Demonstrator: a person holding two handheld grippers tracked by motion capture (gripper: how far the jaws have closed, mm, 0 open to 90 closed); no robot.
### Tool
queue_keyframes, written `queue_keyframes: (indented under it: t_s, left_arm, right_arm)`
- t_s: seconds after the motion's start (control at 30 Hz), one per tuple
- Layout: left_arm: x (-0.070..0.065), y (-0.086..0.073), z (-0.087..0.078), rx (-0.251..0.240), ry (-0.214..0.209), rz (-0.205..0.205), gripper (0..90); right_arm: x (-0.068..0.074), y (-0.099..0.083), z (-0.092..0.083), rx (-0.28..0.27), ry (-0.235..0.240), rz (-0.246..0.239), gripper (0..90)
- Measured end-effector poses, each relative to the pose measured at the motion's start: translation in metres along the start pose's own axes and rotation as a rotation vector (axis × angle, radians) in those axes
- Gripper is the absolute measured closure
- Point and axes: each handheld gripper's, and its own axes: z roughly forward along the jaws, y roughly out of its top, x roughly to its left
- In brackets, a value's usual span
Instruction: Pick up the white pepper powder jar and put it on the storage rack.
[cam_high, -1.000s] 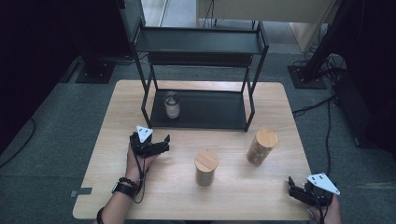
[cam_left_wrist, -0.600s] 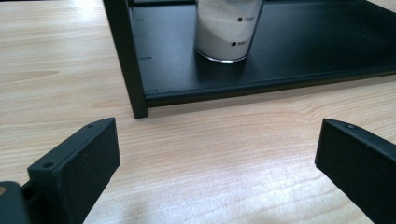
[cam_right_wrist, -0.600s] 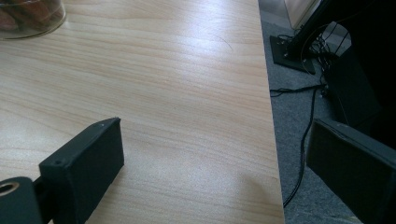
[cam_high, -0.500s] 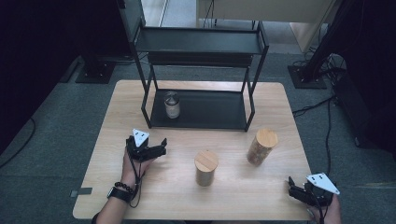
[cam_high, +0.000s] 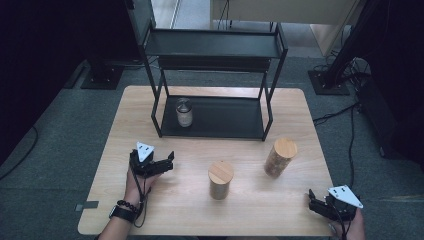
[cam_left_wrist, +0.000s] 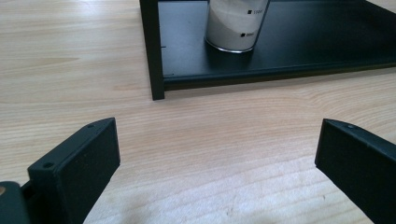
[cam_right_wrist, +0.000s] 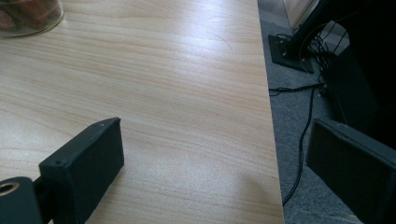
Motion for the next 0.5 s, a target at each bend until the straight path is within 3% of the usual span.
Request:
queue_keyframes:
  t_s: [0.5]
  left_arm:
    - [0.010, -0.007, -0.015, 0.002, -0.001, 0.000, 0.2]
  right_arm:
    - [0.000, 0.000, 0.000, 0.000, -0.004, -0.001, 4.1]
